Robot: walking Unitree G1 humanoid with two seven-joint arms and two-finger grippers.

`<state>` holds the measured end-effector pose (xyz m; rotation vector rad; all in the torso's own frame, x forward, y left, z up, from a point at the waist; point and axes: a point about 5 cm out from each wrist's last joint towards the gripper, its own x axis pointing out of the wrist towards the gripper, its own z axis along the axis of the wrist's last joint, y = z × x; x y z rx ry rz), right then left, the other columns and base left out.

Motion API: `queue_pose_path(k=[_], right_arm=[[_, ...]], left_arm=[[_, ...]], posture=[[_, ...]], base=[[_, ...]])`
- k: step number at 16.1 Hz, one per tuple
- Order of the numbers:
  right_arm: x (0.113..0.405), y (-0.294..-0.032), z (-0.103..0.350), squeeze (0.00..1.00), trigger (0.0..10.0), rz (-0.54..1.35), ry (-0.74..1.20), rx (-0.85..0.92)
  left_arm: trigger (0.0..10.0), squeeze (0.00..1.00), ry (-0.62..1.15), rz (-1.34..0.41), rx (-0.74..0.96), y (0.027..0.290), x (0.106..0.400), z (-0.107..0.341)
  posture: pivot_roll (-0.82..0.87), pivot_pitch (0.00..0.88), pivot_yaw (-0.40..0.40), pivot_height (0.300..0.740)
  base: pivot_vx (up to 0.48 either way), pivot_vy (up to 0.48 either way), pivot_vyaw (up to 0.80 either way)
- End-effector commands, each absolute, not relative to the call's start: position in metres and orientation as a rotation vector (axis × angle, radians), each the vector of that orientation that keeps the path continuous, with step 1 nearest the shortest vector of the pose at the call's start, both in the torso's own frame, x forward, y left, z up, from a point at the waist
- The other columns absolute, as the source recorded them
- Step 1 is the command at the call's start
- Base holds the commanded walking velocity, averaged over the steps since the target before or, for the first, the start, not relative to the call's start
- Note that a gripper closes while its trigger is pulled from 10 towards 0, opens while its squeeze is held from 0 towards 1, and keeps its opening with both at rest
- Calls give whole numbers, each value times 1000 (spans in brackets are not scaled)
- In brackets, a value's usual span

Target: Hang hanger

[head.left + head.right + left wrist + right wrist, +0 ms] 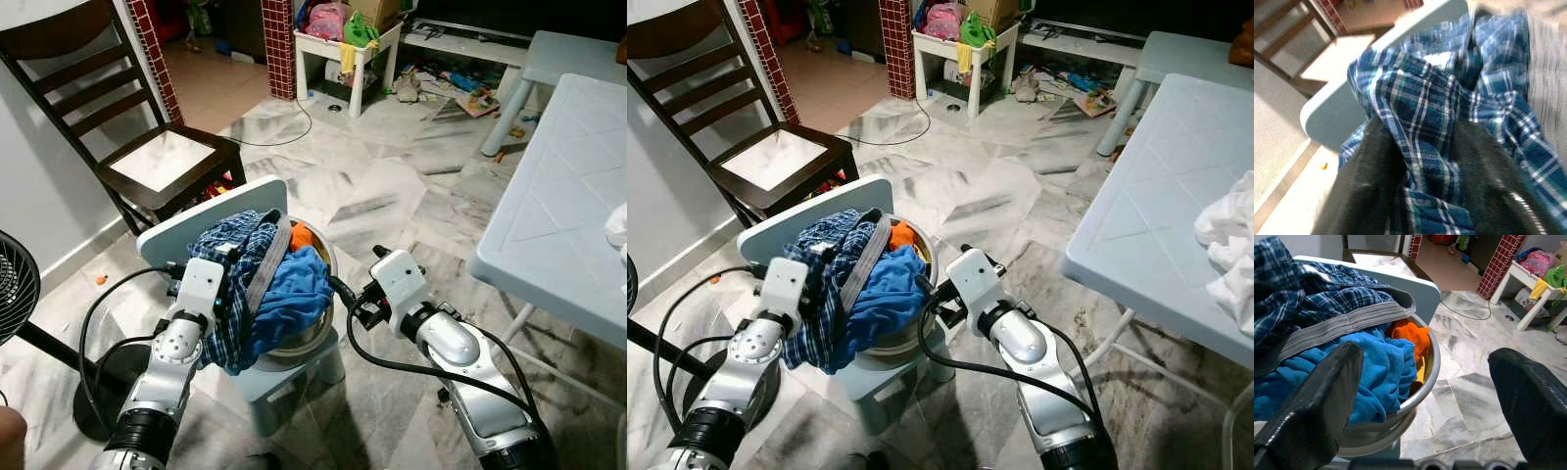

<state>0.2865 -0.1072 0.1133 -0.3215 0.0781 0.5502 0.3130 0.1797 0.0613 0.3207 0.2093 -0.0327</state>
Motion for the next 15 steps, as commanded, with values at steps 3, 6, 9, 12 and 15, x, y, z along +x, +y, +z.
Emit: queue_pose_path(k=[3,6,9,12,15], right_arm=[[290,-105,115,0,10000,544,65,-324],[291,-105,115,0,10000,533,60,-319],[291,-103,115,0,10000,529,57,-319],[291,-105,115,0,10000,515,56,-316],[290,-104,113,0,10000,519,58,-316]], left_arm=[[0,0,99,-12,316,186,326,88],[0,0,38,-16,322,190,338,106],[0,0,-13,-38,354,192,357,132],[2745,0,-84,-12,313,192,364,157],[10000,1000,-28,-35,239,177,351,144]], posture=[[-68,86,42,740],[-66,85,52,740],[-62,84,59,740],[-66,86,66,740],[-58,91,61,740]], base=[[0,0,0],[0,0,0],[0,0,0],[0,0,0],[0,0,0]])
